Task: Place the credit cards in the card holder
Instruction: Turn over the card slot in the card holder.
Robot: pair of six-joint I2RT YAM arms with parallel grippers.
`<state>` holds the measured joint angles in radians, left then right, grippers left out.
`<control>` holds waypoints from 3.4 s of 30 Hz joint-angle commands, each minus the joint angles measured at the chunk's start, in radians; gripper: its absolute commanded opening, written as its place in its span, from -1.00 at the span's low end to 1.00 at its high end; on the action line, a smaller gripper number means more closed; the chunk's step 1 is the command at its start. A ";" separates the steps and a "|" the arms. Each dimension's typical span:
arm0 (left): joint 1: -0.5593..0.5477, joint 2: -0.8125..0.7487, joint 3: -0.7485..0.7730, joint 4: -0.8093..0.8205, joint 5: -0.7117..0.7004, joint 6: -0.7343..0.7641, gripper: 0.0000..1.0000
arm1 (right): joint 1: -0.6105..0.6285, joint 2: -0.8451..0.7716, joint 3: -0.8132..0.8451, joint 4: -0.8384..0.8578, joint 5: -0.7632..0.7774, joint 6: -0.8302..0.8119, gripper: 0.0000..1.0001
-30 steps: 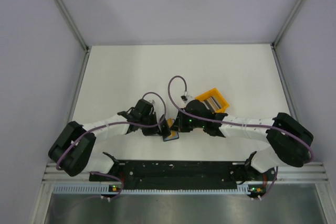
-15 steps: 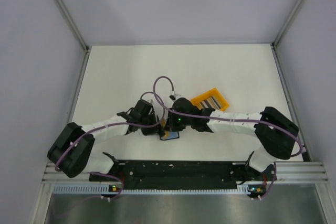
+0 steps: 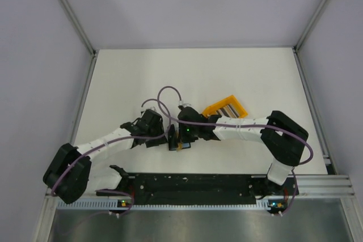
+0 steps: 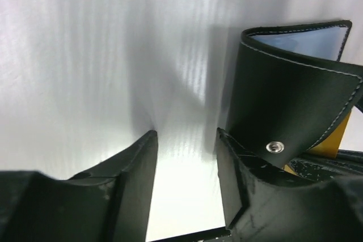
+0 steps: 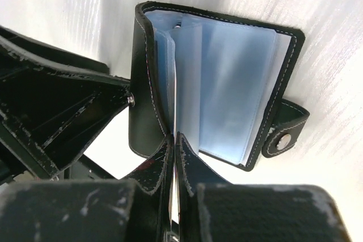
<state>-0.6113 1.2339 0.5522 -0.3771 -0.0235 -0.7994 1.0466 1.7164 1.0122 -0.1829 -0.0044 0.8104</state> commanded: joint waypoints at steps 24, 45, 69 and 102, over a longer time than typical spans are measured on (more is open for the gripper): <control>0.027 -0.099 0.012 -0.227 -0.177 -0.057 -0.30 | 0.055 0.005 0.184 -0.026 -0.023 -0.091 -1.00; 0.053 -0.358 0.057 -0.246 -0.139 -0.035 0.11 | 0.049 0.032 0.239 -0.032 -0.013 -0.106 -1.00; 0.053 -0.185 -0.012 -0.203 -0.161 -0.067 -0.17 | -0.065 -0.172 -0.010 -0.056 0.075 -0.042 -1.00; 0.053 -0.143 -0.041 -0.148 -0.104 -0.061 -0.35 | -0.114 -0.055 -0.076 0.008 -0.014 0.059 -1.00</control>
<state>-0.5598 1.1038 0.5011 -0.5312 -0.1234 -0.8654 0.9470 1.6524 0.9550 -0.2058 0.0086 0.8364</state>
